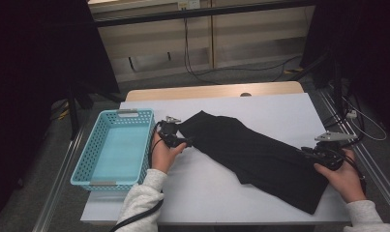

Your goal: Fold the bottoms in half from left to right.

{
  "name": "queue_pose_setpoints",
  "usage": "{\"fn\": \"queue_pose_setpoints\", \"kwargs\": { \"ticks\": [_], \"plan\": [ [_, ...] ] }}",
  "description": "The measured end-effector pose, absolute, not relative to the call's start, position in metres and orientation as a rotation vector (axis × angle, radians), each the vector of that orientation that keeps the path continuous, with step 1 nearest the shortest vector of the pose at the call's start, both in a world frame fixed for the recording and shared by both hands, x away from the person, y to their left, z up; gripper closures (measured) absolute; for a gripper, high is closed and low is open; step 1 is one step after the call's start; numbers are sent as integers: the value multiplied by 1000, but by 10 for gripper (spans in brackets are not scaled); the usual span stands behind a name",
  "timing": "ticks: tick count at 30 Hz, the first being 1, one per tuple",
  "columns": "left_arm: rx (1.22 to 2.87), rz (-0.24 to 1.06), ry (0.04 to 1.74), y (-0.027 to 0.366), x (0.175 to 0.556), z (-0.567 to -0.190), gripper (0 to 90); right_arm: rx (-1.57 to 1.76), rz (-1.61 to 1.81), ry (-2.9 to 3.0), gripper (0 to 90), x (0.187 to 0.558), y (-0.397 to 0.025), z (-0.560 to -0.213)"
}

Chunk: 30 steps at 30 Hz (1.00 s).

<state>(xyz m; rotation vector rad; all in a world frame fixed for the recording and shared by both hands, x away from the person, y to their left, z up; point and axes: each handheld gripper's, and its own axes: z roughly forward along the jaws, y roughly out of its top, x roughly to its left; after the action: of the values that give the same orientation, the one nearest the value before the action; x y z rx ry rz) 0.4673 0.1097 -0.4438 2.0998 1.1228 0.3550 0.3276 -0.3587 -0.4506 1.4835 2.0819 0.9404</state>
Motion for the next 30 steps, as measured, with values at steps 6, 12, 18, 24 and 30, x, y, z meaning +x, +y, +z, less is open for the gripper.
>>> {"fn": "queue_pose_setpoints", "kwargs": {
  "ticks": [6, 12, 18, 24, 30],
  "plan": [
    [2100, 349, 1123, 110, 468, -445, 167, 1488, 940, 2128, 897, 331, -355, -456],
    [2105, 360, 1116, 111, 468, -444, 167, 1480, 947, 2074, 900, 336, -362, -445],
    [2094, 352, 1124, 110, 468, -445, 168, 1513, 924, 2016, 817, 342, -367, -449],
    [2084, 356, 1131, 111, 470, -445, 167, 1512, 901, 1985, 644, 334, -371, -449],
    [2061, 368, 1145, 113, 475, -441, 163, 1510, 957, 1957, 487, 324, -367, -446]
  ]
}}
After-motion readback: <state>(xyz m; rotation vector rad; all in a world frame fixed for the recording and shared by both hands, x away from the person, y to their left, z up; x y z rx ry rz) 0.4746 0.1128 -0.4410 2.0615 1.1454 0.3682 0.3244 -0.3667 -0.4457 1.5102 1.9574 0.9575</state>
